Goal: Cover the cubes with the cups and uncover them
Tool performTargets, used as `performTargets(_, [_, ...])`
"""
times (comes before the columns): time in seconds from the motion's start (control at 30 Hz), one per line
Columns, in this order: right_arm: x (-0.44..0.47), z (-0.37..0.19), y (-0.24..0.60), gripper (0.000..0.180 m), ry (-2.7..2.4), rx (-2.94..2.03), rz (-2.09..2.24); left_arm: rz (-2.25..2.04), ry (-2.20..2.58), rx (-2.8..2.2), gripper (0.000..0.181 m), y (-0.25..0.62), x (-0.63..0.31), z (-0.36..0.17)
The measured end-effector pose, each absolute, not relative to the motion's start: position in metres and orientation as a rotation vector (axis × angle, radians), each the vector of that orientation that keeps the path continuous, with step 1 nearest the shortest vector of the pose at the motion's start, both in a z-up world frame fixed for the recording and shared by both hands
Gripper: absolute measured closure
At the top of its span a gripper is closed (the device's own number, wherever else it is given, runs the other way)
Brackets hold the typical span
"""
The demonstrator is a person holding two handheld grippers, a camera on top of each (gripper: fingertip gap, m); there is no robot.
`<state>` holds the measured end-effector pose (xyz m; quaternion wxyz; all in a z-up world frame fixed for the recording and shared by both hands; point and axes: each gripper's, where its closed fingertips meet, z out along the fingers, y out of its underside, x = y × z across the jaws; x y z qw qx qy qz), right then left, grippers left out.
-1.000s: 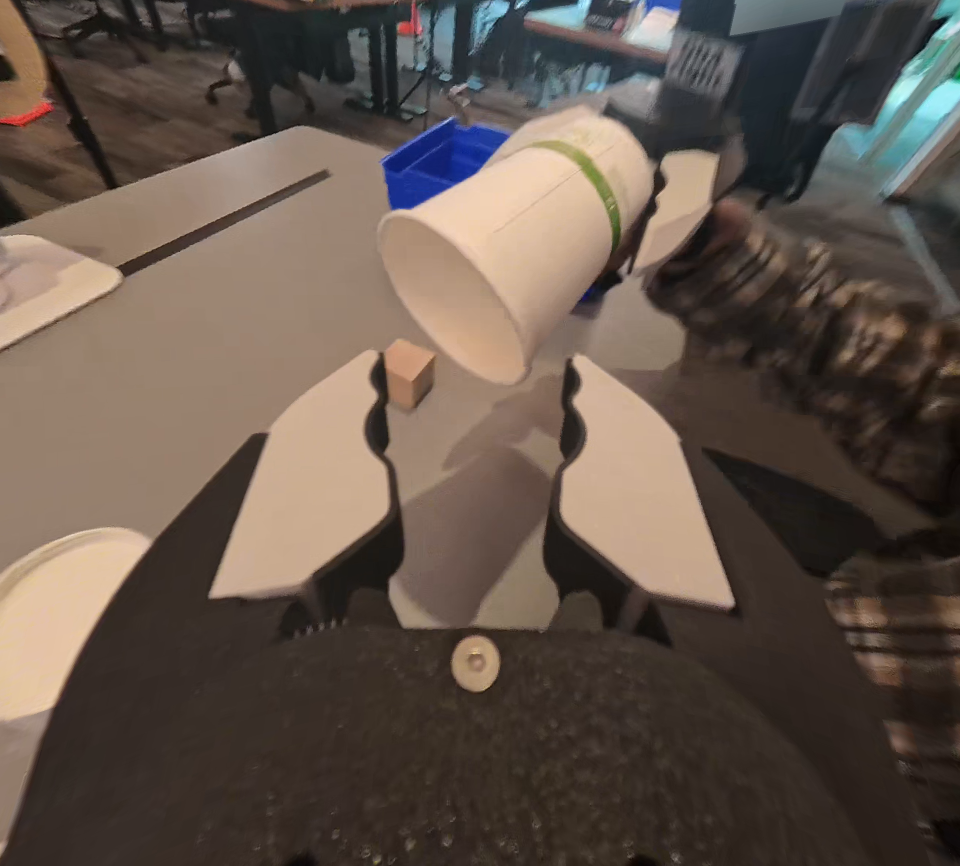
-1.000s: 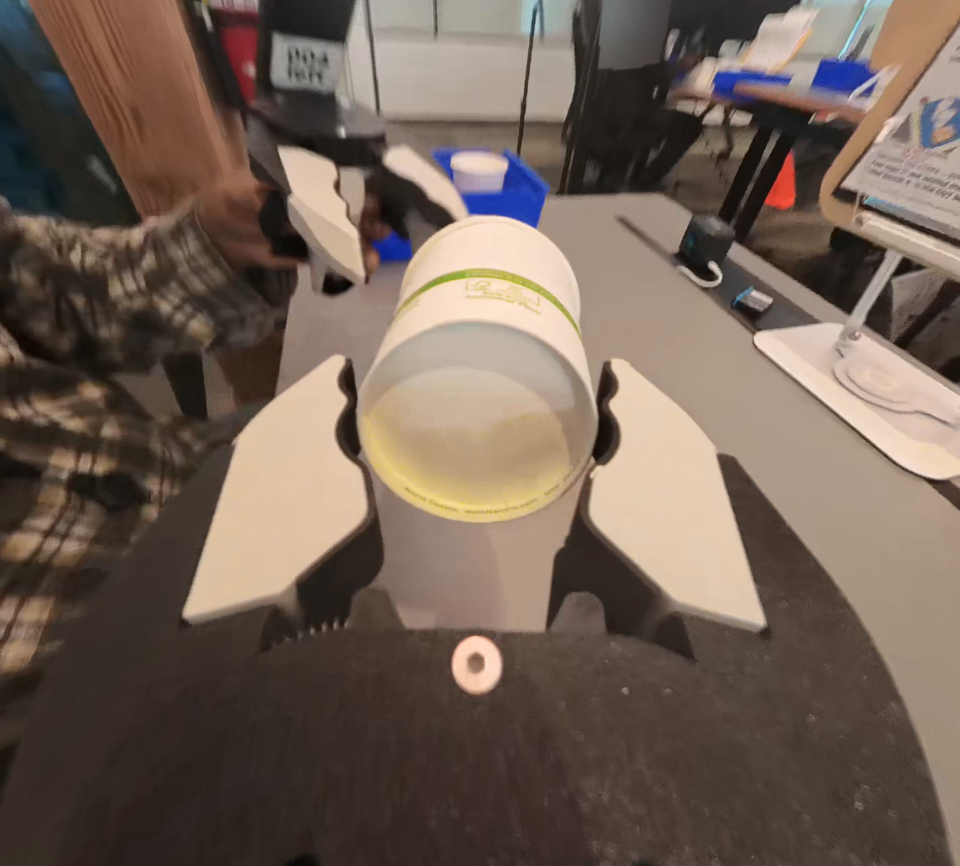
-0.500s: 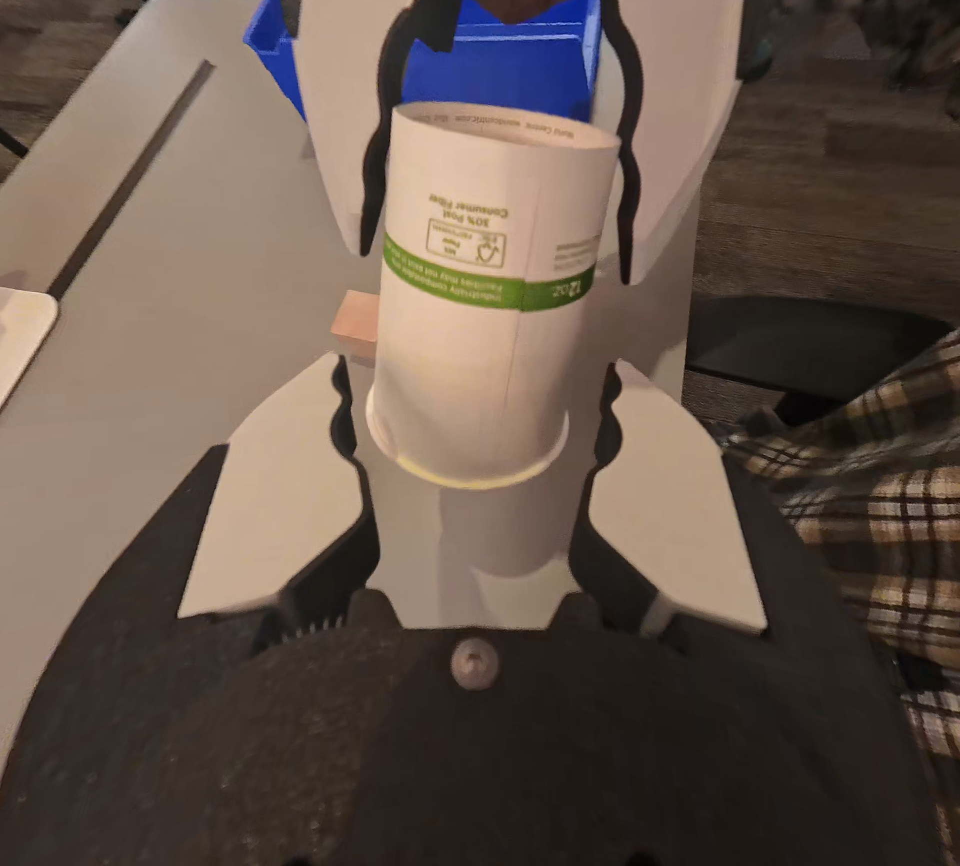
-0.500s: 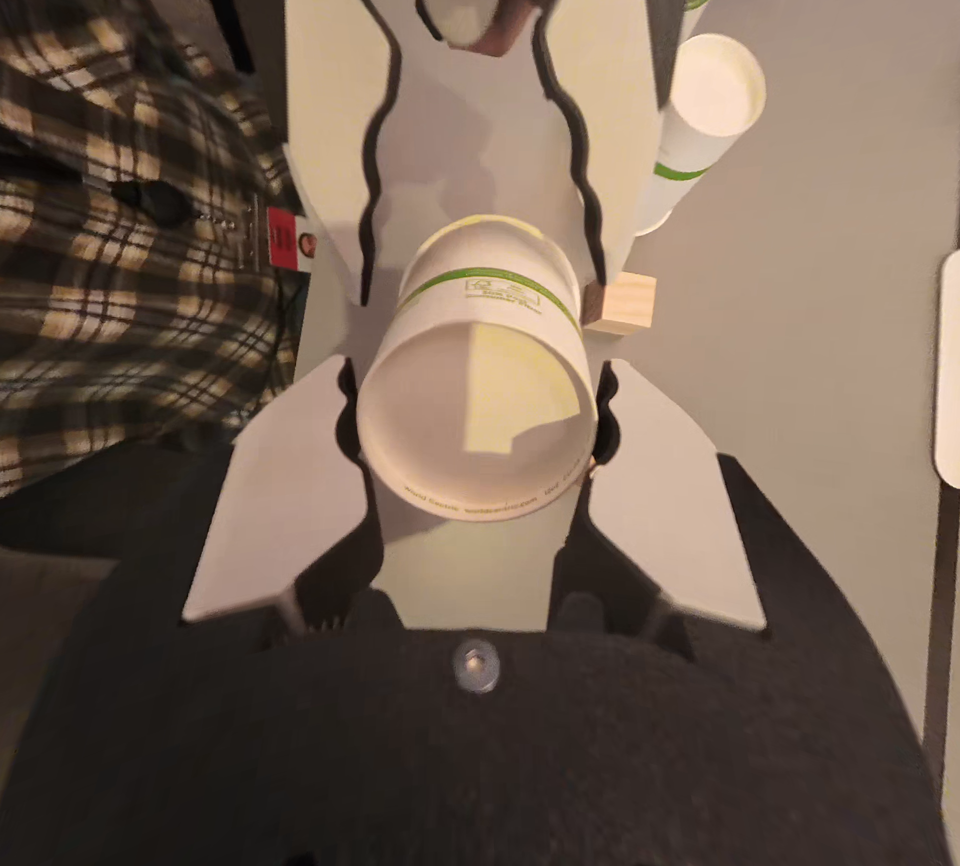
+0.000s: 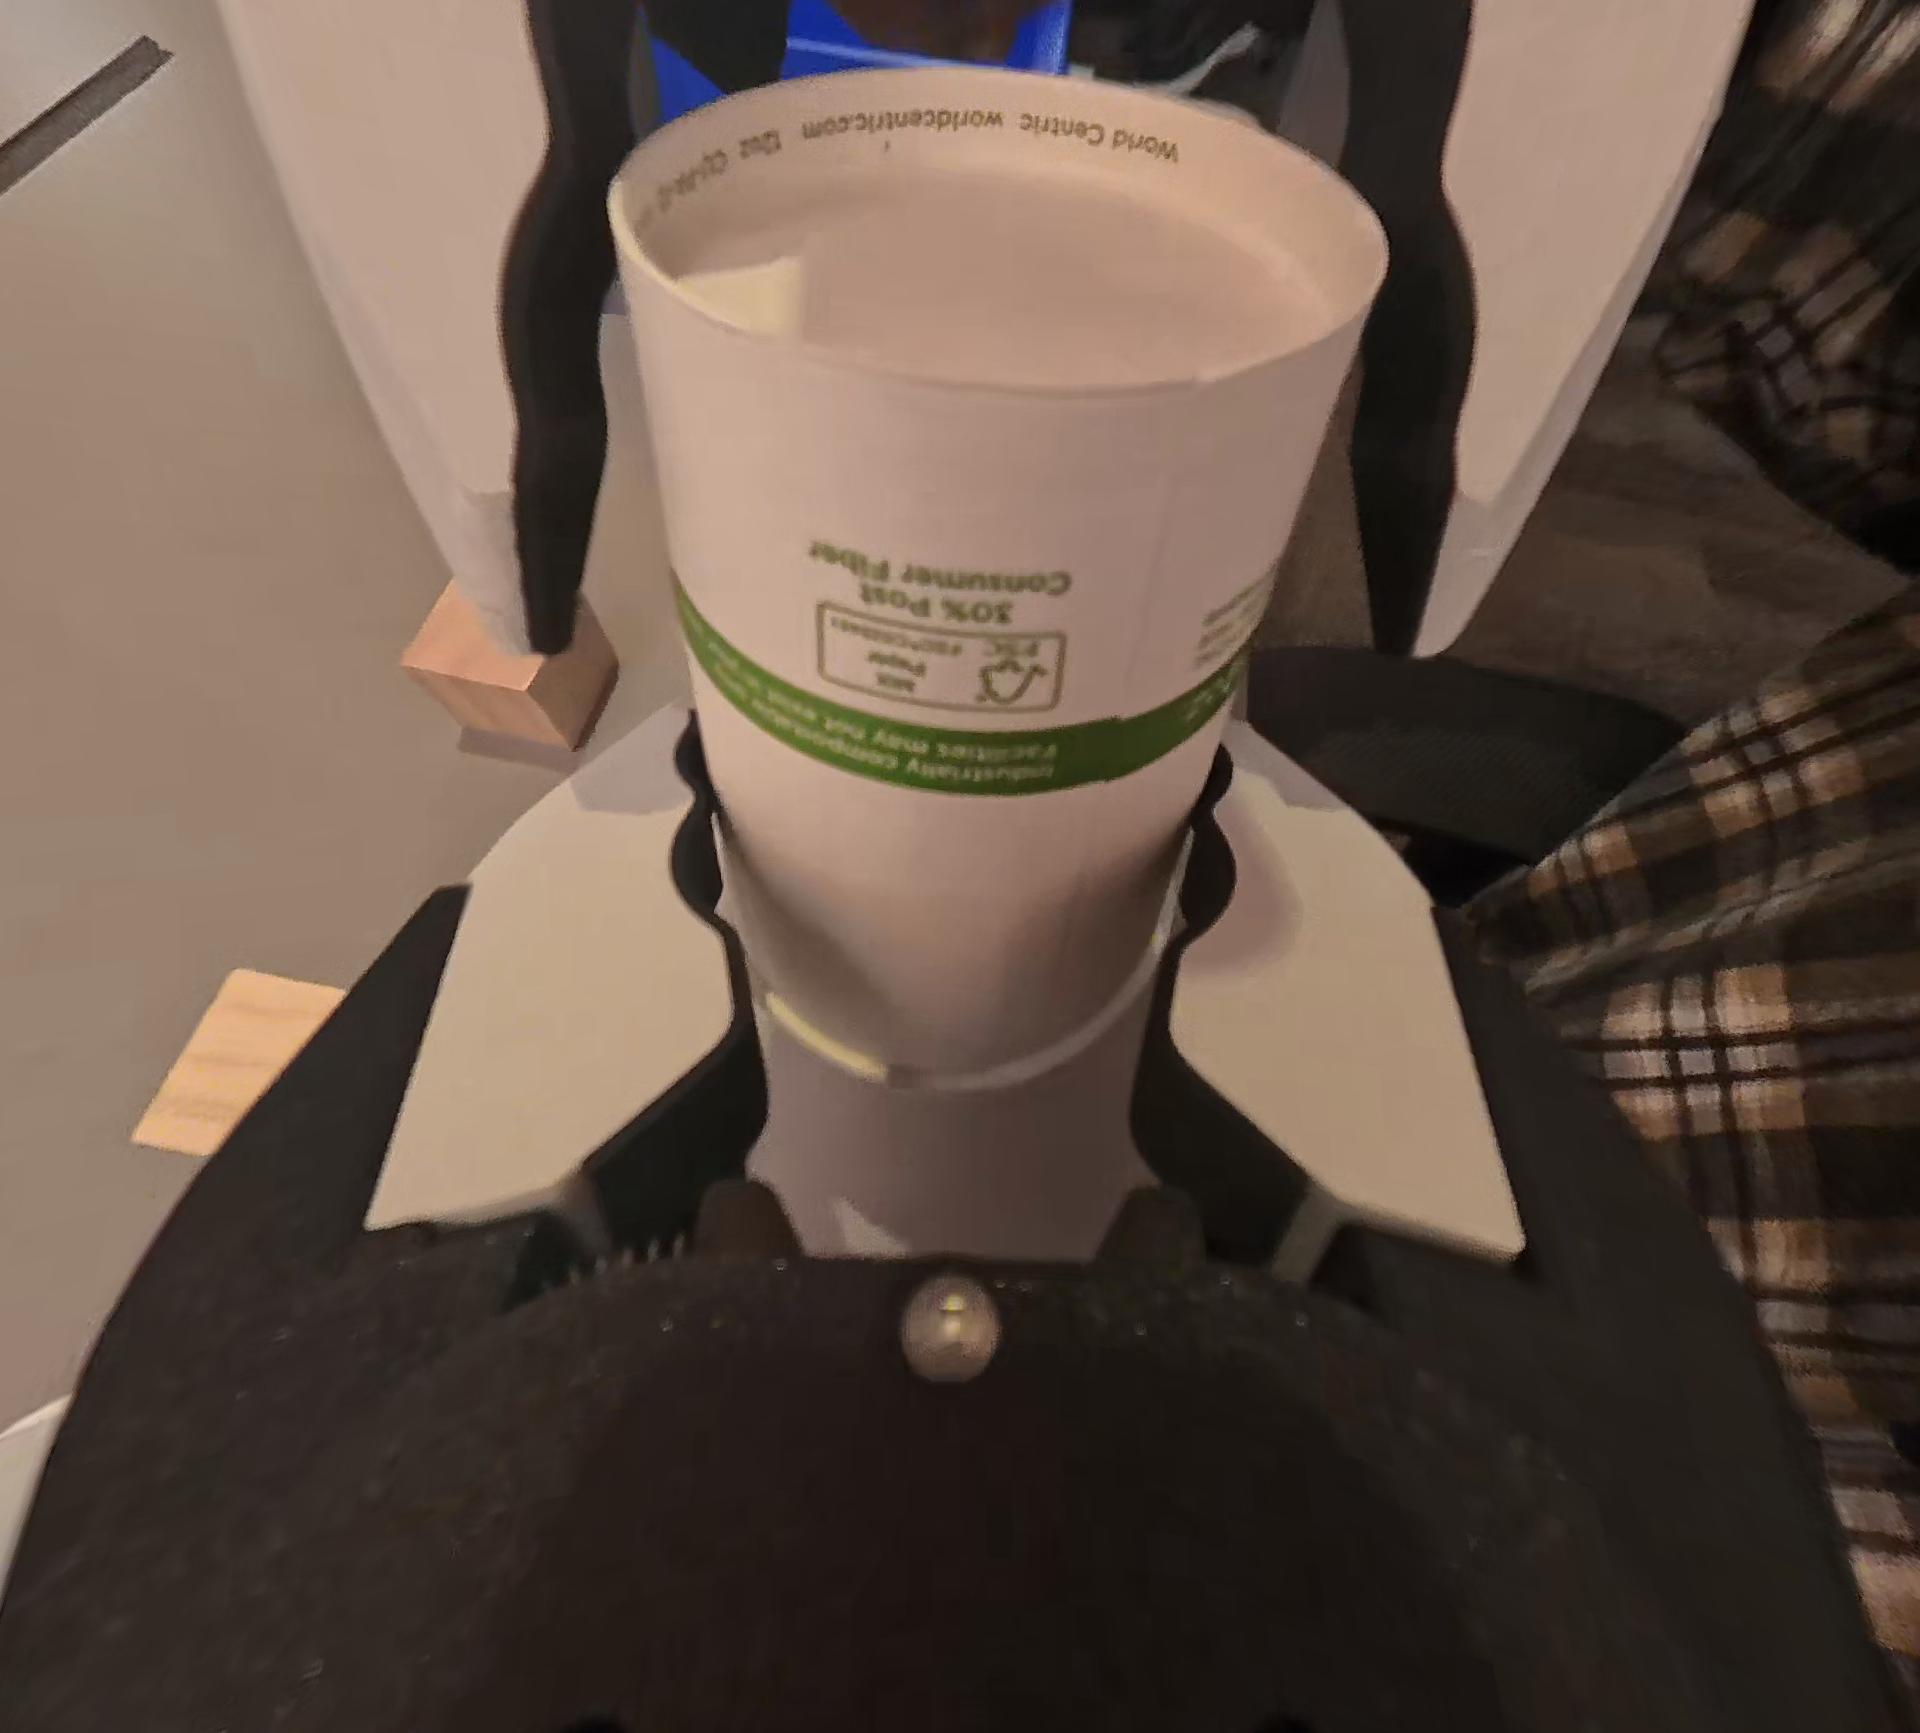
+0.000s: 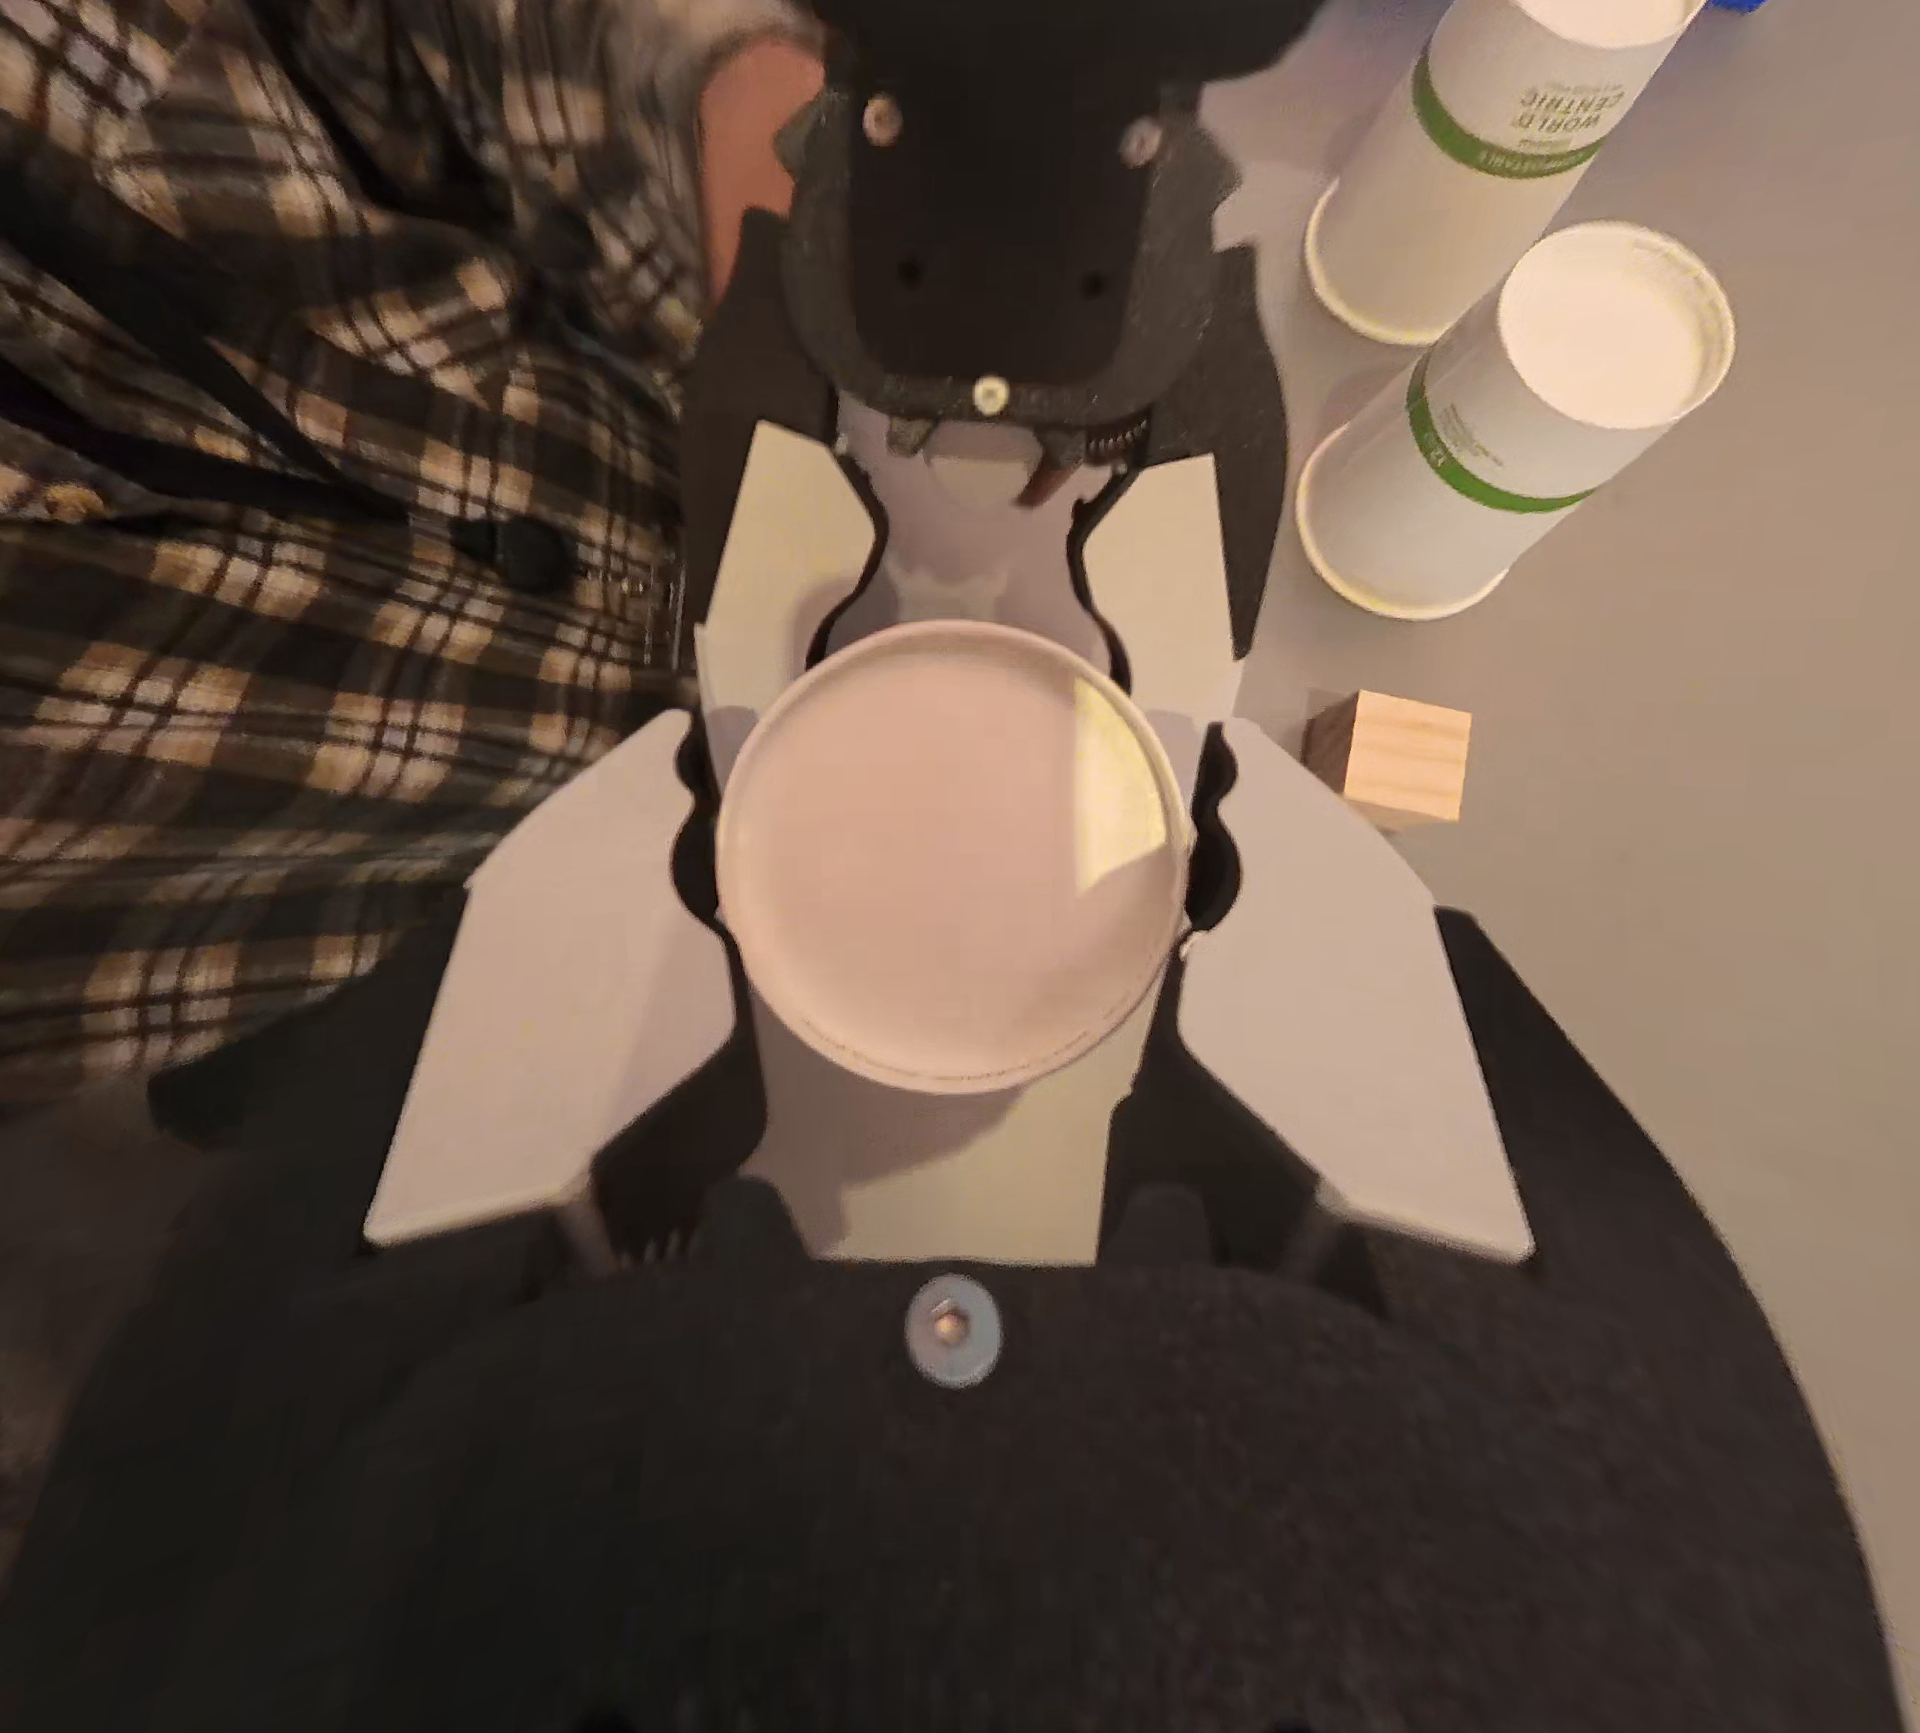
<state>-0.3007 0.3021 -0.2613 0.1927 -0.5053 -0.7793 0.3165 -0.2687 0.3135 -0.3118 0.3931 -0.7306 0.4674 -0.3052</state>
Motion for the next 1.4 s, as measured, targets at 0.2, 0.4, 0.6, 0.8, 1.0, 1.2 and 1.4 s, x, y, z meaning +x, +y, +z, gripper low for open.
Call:
performTargets(0.2, [-0.310,-0.223,0.324,0.051,-1.621,-1.353,1.056,-0.846,1.014,-1.792,0.094,0.318,-0.276,-0.304])
performTargets(0.4, [-0.297,-0.217,0.328,0.061,-1.211,-1.356,1.223,-0.817,0.970,-1.776,0.094,0.316,-0.282,-0.303])
performTargets(0.6, [-0.314,-0.242,0.312,0.072,-1.390,-1.451,1.193,-0.783,0.995,-1.768,0.094,0.312,-0.277,-0.305])
performTargets(0.8, [-0.322,-0.244,0.303,0.102,-1.503,-1.422,1.223,-0.784,0.940,-1.737,0.092,0.312,-0.286,-0.299])
performTargets(1.0, [-0.323,-0.221,0.341,0.102,-1.251,-1.350,1.187,-0.729,0.787,-1.791,0.079,0.307,-0.344,-0.303])
performTargets(1.2, [-0.328,-0.227,0.400,0.102,-0.908,-1.430,1.069,-0.640,0.682,-1.784,0.081,0.301,-0.415,-0.270])
performTargets(1.4, [-0.351,-0.251,0.422,0.102,-0.800,-1.502,0.976,-0.560,0.733,-1.794,0.085,0.289,-0.435,-0.260])
